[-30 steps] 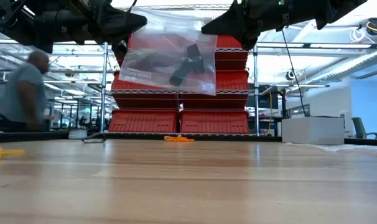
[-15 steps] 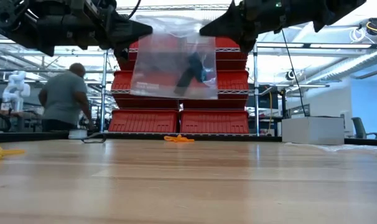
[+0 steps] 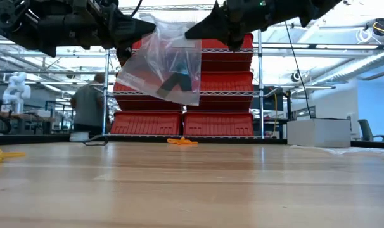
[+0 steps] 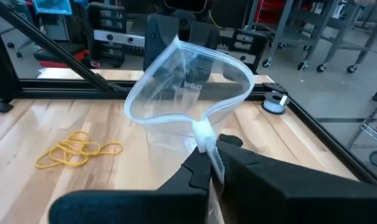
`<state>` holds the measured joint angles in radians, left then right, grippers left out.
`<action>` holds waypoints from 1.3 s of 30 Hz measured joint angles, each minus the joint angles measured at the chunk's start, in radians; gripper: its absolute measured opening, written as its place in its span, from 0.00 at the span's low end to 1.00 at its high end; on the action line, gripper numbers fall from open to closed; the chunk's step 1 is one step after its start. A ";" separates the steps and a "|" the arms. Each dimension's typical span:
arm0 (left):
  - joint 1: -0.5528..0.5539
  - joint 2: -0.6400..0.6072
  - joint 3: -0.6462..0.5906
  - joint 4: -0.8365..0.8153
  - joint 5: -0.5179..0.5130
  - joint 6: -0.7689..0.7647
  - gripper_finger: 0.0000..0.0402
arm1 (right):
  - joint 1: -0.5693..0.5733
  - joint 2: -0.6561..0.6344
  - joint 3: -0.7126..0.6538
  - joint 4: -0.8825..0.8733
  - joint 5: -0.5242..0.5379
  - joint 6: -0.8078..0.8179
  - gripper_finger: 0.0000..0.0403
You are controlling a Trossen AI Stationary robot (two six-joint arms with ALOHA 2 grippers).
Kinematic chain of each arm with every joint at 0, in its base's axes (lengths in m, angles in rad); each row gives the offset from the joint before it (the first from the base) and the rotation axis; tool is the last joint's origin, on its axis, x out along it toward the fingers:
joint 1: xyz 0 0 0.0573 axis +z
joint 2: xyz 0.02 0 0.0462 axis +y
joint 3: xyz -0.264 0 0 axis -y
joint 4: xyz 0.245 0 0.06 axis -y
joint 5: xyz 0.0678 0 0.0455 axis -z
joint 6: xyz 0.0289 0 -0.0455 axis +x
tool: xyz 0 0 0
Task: Sort rubber bands
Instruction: Put the black rubber band on the zip bag
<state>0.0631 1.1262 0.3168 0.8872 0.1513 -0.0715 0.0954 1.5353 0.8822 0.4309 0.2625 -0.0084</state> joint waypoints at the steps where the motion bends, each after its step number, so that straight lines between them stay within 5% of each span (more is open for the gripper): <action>1: 0.000 0.000 0.000 0.003 0.000 0.000 0.00 | 0.000 -0.001 0.006 -0.003 0.001 0.003 0.01; 11: 0.048 -0.054 0.001 -0.016 -0.055 0.013 0.00 | 0.000 -0.111 0.011 -0.208 0.104 0.030 0.25; 24: 0.148 -0.242 0.000 -0.205 -0.100 0.033 0.00 | -0.010 -0.228 0.000 -0.422 0.070 0.168 0.44; 29: 0.201 -0.366 0.000 -0.305 -0.112 0.037 0.00 | -0.051 -0.137 -0.049 -0.351 -0.033 0.292 0.45; 39: 0.279 -0.605 0.000 -0.529 -0.148 0.051 0.00 | -0.129 0.290 0.019 0.169 -0.109 0.417 0.42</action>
<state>0.3425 0.5217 0.3164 0.3586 0.0033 -0.0204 -0.0334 1.8252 0.9013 0.5996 0.1536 0.4091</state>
